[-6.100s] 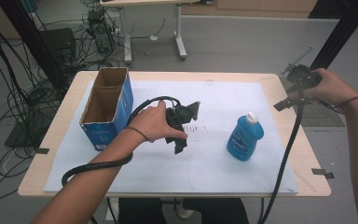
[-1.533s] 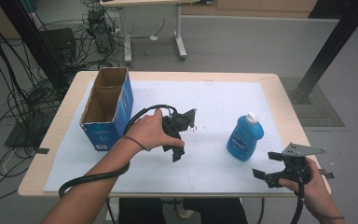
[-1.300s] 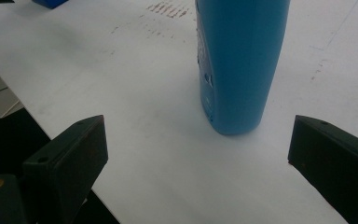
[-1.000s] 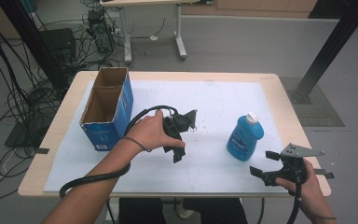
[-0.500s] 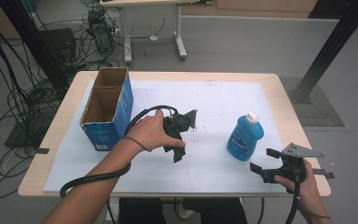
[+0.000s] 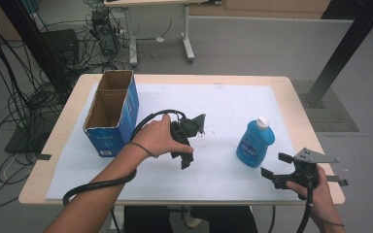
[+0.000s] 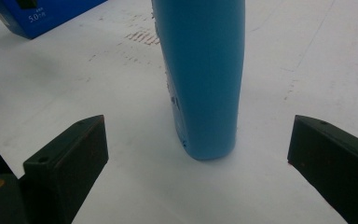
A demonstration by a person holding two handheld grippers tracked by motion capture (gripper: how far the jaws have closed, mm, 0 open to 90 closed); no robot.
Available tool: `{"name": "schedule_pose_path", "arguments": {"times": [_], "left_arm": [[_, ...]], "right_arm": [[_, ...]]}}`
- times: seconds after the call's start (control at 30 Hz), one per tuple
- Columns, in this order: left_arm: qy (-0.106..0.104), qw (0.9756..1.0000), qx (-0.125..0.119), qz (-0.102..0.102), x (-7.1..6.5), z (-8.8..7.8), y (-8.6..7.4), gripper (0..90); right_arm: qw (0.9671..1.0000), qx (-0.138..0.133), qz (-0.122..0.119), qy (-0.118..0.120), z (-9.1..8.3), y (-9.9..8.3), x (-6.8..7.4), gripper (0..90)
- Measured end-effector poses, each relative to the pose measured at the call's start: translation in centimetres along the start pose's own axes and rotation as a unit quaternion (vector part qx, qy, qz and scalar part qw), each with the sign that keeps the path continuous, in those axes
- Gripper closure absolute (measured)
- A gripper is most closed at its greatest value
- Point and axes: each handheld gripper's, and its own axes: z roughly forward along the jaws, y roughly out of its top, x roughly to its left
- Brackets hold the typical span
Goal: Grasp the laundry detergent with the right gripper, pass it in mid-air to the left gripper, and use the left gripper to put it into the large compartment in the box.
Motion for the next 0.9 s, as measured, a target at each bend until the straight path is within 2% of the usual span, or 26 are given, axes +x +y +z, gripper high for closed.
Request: {"name": "schedule_pose_path", "arguments": {"times": [0.9], "left_arm": [[0.001, 1.0000, 0.000, 0.003, -0.04, -0.08, 0.21, 8.9]], "right_arm": [[1.0000, -0.002, 0.007, -0.002, -0.15, -0.19, -0.33, 4.8]]}}
